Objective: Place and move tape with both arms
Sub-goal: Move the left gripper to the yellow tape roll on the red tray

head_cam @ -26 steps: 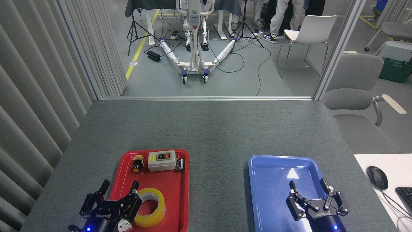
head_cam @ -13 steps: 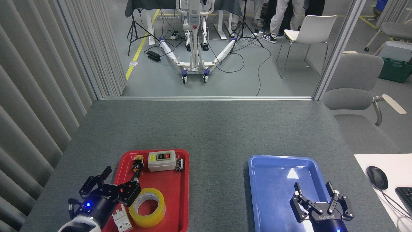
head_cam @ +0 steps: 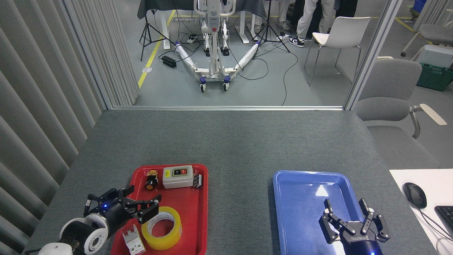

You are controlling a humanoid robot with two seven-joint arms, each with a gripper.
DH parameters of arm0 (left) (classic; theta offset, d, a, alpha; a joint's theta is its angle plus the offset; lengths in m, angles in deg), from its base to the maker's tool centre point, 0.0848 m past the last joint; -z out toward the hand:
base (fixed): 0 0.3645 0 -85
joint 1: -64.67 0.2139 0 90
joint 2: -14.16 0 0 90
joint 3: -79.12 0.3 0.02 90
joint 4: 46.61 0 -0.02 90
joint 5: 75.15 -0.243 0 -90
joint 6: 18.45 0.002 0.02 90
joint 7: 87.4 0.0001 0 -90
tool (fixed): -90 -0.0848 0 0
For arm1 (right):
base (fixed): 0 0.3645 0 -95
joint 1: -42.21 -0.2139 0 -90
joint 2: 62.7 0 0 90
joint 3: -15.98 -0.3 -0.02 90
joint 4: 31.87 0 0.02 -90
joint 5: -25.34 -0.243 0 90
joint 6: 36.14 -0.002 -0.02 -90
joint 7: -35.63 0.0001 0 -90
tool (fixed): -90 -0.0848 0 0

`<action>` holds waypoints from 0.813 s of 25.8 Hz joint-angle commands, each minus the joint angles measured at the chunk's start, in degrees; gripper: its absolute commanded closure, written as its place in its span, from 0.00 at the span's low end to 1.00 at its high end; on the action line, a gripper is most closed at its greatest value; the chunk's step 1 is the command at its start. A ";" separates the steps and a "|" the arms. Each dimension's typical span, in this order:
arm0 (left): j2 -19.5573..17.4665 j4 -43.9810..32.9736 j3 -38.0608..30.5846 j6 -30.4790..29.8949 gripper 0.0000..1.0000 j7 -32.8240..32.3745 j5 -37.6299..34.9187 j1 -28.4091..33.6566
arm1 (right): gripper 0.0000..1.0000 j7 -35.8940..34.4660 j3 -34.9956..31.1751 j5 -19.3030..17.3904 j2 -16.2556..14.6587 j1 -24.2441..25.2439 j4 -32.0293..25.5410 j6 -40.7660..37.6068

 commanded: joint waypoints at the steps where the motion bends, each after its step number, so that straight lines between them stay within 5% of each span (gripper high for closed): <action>1: -4.62 1.99 6.34 0.98 0.02 -2.74 3.07 -2.97 | 0.01 -0.60 -0.08 -0.40 -0.04 0.00 0.02 0.12; 21: -13.67 12.98 31.65 3.44 0.08 -3.62 18.71 -16.77 | 0.01 -0.69 -1.66 -3.30 -0.66 0.79 0.02 -0.41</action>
